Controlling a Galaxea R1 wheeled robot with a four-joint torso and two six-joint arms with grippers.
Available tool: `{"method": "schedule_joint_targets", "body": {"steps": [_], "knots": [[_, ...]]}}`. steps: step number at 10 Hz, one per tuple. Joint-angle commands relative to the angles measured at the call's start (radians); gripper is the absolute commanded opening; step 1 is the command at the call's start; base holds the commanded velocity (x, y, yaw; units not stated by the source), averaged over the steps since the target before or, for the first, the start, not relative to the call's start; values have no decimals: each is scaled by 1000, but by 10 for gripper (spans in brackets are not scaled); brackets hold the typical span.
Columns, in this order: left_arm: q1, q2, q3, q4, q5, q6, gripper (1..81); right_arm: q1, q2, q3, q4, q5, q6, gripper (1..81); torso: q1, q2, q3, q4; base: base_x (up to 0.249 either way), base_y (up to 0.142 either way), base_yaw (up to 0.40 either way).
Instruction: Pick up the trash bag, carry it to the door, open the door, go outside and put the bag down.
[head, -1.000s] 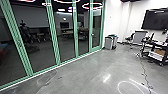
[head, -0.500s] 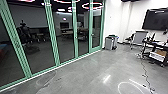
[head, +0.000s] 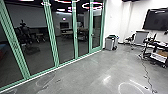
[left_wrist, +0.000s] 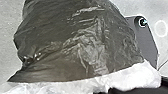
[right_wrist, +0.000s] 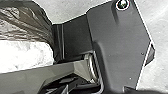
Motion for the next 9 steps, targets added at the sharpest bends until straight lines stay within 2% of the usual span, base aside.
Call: {"method": "schedule_joint_targets", "body": {"steps": [1, 9], "knots": [[-71, -2, -2, 6, 55, 5, 10, 50, 5, 4, -10, -45, 2, 811, 0, 0, 0, 0, 112, -69, 0], [-70, -2, -2, 6, 55, 5, 10, 48, 5, 4, -9, -45, 2, 811, 0, 0, 0, 0, 112, -69, 0]]}}
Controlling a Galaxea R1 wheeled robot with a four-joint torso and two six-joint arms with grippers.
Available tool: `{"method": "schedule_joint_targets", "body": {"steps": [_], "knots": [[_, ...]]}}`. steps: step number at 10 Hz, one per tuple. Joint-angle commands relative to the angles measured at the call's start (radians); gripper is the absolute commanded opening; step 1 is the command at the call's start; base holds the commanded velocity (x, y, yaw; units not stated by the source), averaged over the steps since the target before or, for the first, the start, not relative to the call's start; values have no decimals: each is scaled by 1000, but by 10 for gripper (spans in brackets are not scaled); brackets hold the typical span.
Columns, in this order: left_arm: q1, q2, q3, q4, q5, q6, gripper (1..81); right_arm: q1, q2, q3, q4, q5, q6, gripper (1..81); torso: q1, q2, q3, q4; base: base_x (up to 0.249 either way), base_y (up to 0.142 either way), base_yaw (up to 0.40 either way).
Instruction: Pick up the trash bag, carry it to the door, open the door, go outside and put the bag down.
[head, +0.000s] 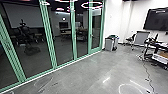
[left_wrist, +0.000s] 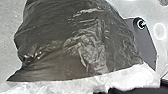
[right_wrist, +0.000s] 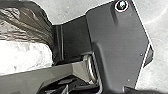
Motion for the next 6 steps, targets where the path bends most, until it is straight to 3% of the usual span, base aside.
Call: {"method": "schedule_joint_targets", "body": {"steps": [1, 6], "knots": [[-64, -5, -2, 5, 58, 5, 10, 48, 6, 6, -9, -46, 2, 811, 0, 0, 0, 0, 113, -72, 0], [-64, -5, -2, 5, 58, 5, 10, 46, 6, 6, -9, -46, 2, 811, 0, 0, 0, 0, 112, -72, 0]]}}
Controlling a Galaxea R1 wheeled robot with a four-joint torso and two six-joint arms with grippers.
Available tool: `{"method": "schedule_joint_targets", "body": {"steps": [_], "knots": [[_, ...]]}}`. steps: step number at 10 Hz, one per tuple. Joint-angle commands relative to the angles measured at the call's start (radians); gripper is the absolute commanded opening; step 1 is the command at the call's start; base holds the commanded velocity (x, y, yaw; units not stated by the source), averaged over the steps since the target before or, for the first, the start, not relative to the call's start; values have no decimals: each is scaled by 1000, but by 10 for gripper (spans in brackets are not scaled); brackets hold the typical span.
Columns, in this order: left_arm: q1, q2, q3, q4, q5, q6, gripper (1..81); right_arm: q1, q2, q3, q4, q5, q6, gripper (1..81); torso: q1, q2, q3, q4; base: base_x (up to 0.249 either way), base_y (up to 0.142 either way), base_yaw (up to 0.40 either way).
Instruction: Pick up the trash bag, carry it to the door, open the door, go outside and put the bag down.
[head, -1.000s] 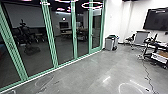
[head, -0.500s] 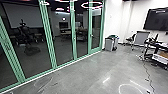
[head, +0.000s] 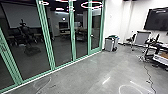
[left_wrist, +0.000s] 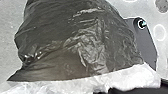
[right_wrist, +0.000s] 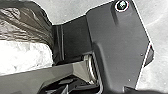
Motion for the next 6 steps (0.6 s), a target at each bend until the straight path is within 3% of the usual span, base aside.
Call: {"method": "schedule_joint_targets", "body": {"steps": [1, 6], "knots": [[-64, -6, -2, 5, 58, 5, 10, 46, 6, 6, -9, -46, 2, 811, 0, 0, 0, 0, 112, -72, 0], [-66, -7, -2, 5, 58, 5, 10, 48, 8, 7, -9, -46, 2, 811, 0, 0, 0, 0, 112, -72, 0]]}}
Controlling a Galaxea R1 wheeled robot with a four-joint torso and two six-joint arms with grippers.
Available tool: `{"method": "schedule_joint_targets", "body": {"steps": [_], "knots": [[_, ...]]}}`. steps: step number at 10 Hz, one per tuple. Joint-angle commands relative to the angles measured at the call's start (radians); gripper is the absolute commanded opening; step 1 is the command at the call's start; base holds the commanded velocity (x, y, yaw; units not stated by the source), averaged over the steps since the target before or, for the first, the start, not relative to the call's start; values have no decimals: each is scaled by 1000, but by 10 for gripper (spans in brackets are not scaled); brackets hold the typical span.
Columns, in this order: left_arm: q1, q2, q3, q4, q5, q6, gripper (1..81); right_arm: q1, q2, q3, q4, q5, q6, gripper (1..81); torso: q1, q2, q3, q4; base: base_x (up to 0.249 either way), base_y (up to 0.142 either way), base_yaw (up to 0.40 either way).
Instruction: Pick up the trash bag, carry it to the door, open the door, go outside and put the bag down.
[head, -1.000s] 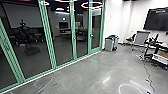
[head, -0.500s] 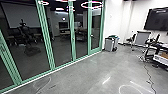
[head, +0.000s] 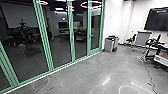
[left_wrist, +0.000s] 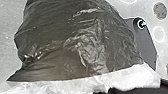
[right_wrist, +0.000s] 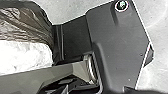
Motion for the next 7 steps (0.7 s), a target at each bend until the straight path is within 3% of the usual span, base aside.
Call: {"method": "schedule_joint_targets", "body": {"steps": [1, 7], "knots": [[-64, -5, -2, 6, 58, 5, 10, 48, 8, 7, -9, -46, 2, 811, 0, 0, 0, 0, 112, -72, 0], [-64, -5, -2, 6, 58, 5, 10, 49, 9, 5, -10, -46, 2, 811, 0, 0, 0, 0, 113, -72, 0]]}}
